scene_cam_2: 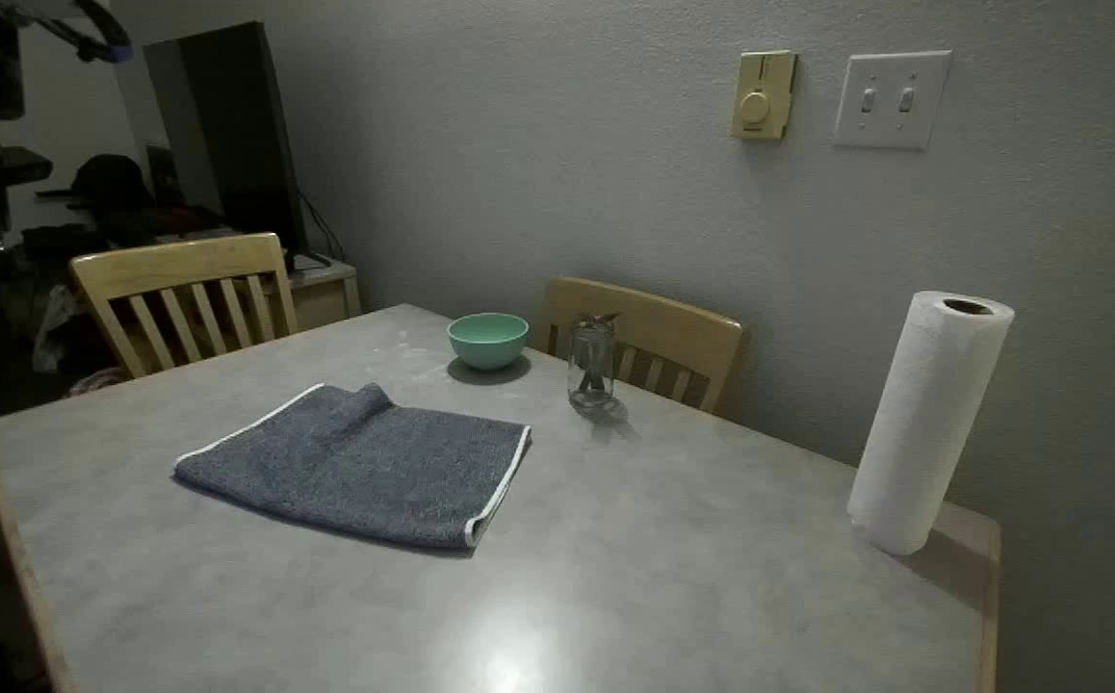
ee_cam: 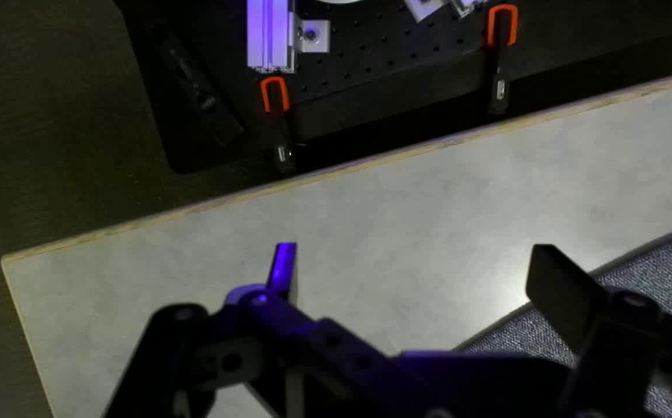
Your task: Fold the towel in half
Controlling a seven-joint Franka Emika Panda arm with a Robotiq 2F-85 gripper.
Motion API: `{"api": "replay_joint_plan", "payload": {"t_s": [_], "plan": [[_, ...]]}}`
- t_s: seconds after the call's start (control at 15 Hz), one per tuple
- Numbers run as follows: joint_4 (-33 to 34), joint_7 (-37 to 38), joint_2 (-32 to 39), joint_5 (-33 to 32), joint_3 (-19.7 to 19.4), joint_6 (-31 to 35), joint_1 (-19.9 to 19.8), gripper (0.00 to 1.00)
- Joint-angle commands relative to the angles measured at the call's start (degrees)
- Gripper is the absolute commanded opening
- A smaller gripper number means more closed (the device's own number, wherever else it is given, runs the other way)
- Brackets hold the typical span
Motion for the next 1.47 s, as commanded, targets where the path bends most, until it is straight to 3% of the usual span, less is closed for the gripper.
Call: {"api": "replay_joint_plan", "payload": {"t_s": [0.0, 0.87, 1.4], "plan": [[0.07, 0.10, 0.04, -0.12, -0.20, -0.08, 0.22, 1.00], [0.07, 0.10, 0.04, -0.12, -0.20, -0.08, 0.22, 1.00], [0.14, -5.33, 6.43, -0.72, -1.56, 9.10, 0.70, 1.00]]}}
